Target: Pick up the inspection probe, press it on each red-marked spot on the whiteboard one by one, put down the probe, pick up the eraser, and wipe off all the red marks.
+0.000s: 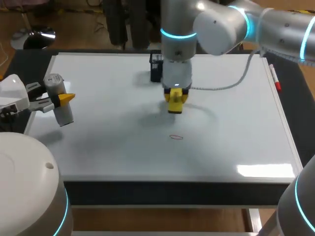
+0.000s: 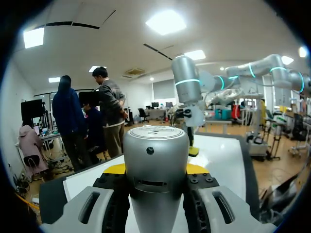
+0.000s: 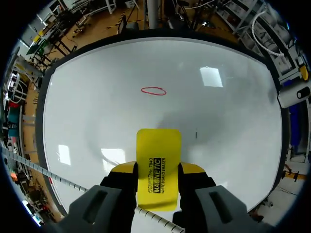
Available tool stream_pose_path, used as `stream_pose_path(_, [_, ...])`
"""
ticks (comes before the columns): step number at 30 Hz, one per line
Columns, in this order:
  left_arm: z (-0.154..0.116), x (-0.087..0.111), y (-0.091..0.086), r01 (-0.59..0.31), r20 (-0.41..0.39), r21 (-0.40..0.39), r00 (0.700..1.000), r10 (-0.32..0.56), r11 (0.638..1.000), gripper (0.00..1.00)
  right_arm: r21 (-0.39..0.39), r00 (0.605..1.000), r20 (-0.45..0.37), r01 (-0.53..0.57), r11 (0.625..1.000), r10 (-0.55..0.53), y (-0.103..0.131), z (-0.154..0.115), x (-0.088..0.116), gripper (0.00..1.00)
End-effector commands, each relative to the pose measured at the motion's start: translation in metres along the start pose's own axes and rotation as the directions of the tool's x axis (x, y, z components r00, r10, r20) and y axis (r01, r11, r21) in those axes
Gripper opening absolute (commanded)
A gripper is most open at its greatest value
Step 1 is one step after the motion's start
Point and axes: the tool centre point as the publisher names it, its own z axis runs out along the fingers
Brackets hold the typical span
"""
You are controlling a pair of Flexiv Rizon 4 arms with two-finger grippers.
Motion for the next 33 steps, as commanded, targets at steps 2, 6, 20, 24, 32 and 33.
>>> stream_pose_path(2, [0.001, 0.0, 0.0, -0.001, 0.002, 0.003, 1.0, 0.001, 1.0, 0.0, 0.012, 0.996, 0.048, -0.07, 0.997, 0.07, -0.008, -0.02, 0.06, 0.0])
stream_pose_path(6, [0.001, 0.0, 0.0, -0.001, 0.002, 0.003, 1.0, 0.001, 1.0, 0.0, 0.001, 0.988, 0.065, -0.142, 0.99, 0.142, -0.019, -0.025, 0.096, 0.0])
stream_pose_path(20, [0.001, 0.0, 0.0, -0.001, 0.002, 0.003, 1.0, 0.001, 1.0, 0.0, 0.014, 0.945, 0.065, -0.322, 0.947, 0.32, -0.037, -0.036, 0.21, 0.0])
stream_pose_path(24, [0.001, 0.0, 0.0, -0.001, 0.002, 0.003, 1.0, 0.001, 1.0, 0.0, 0.01, 0.927, 0.062, -0.371, 0.929, 0.37, -0.037, -0.035, 0.235, 0.0])
stream_pose_path(32, [0.001, 0.0, 0.0, -0.001, 0.002, 0.003, 1.0, 0.001, 1.0, 0.0, -0.011, 0.896, 0.067, -0.44, 0.898, 0.439, -0.035, -0.028, 0.268, 0.0])
stream_pose_path(33, [0.001, 0.0, 0.0, -0.001, 0.002, 0.003, 1.0, 0.001, 1.0, 0.0, -0.012, 0.894, 0.067, -0.442, 0.897, 0.442, -0.035, -0.027, 0.27, 0.0])
